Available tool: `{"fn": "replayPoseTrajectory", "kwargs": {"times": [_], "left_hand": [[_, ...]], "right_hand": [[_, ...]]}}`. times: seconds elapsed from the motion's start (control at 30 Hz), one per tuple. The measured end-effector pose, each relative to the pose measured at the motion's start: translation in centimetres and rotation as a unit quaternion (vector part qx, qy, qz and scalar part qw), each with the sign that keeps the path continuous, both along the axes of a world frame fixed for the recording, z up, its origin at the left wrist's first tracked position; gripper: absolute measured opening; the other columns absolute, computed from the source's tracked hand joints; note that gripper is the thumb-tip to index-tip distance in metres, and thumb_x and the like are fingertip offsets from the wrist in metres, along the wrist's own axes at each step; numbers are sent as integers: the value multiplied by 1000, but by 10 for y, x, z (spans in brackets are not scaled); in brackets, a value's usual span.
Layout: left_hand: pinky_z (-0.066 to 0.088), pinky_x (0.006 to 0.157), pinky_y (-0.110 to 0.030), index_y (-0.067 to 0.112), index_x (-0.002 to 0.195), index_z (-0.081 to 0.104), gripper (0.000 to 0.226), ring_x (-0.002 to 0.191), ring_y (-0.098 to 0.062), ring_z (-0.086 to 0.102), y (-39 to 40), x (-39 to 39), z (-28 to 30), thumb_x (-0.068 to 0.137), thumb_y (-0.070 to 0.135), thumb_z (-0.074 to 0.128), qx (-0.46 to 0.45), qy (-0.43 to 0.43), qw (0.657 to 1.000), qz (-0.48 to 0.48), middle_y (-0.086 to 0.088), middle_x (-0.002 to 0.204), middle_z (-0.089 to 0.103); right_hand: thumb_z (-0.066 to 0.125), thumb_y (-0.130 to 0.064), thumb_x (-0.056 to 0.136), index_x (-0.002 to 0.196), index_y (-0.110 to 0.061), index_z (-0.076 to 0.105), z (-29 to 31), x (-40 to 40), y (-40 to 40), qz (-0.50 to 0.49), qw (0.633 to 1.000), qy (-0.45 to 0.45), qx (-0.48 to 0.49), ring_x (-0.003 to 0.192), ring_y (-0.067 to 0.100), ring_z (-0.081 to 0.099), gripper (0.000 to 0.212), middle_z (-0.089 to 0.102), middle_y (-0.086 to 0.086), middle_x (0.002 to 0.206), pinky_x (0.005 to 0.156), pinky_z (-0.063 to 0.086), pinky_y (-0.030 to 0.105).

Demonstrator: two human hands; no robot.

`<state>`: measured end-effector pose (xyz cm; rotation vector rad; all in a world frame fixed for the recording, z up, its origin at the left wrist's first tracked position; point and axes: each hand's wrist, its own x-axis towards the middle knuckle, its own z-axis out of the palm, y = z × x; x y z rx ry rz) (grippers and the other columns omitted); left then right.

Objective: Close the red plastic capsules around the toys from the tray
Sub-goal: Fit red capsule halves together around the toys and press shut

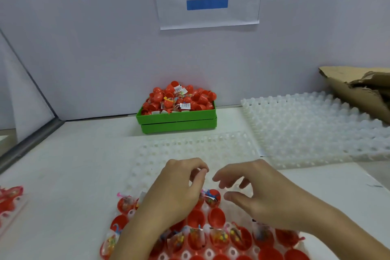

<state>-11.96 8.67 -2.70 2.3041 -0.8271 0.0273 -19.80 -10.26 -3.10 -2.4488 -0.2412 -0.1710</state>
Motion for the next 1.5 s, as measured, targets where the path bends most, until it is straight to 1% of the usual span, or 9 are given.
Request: {"fn": "replayPoseTrajectory", "kwargs": {"times": [0.13,0.33,0.57,0.8,0.97,1.1,1.23,1.37,1.5], "left_hand": [[51,78,-19,33,96,70,17,84,8,62,-1,-1,0,97,31,53,8,1,1000,-1,18,79,68],[54,76,-24,36,106,67,20,80,2,65,-1,-2,0,98,26,51,-15,3,1000,11,14,80,69],[53,76,-17,37,109,65,21,81,6,65,-1,-1,0,98,25,53,-27,4,1000,13,15,81,69],[51,77,-12,36,109,66,21,82,7,64,-1,0,0,96,24,55,-41,0,999,15,18,81,68],[50,79,-10,35,109,67,21,85,9,63,-1,0,1,96,22,57,-62,-7,998,15,18,83,68],[51,81,-13,36,103,69,21,91,7,64,-3,-2,4,94,19,60,-106,-20,994,22,21,86,70],[50,79,-9,35,99,71,24,92,5,66,-4,-5,9,93,14,62,-159,-8,987,12,21,88,72],[50,78,-9,34,102,70,25,91,3,67,-5,-8,11,92,12,63,-168,17,986,-10,21,89,72],[52,78,-12,37,110,66,28,91,-3,69,-5,-12,13,85,25,66,-173,52,982,-48,19,95,71]], "right_hand": [[64,-43,87,123,-50,52,-4,0,3,9,1000,-9,-9,111,-11,52,39,61,-32,108,89,45,16],[65,-38,86,127,-61,37,-6,-3,11,18,1000,16,-2,118,-14,43,55,56,-37,116,97,37,16],[65,-36,88,128,-64,29,-8,-3,13,23,999,23,-18,117,-17,33,61,54,-37,117,91,32,11],[67,-40,84,125,-61,36,-7,-4,15,20,1000,-12,-15,118,-15,33,55,46,-41,115,90,29,1],[64,-45,80,125,-60,39,-5,-3,15,10,999,-38,-3,117,-8,43,53,54,-33,114,93,39,16],[64,-47,77,122,-53,48,1,-2,10,-20,996,-79,39,112,-7,53,48,60,-29,107,90,42,9],[73,-35,78,117,-48,56,4,0,5,-50,991,-89,87,102,-3,61,45,64,-25,101,84,48,14],[77,-25,79,114,-44,60,7,0,4,-69,985,-101,118,95,1,66,43,65,-22,98,81,52,18],[77,-23,78,113,-41,62,8,1,6,-85,978,-111,152,87,5,70,42,67,-15,93,77,55,20]]}}
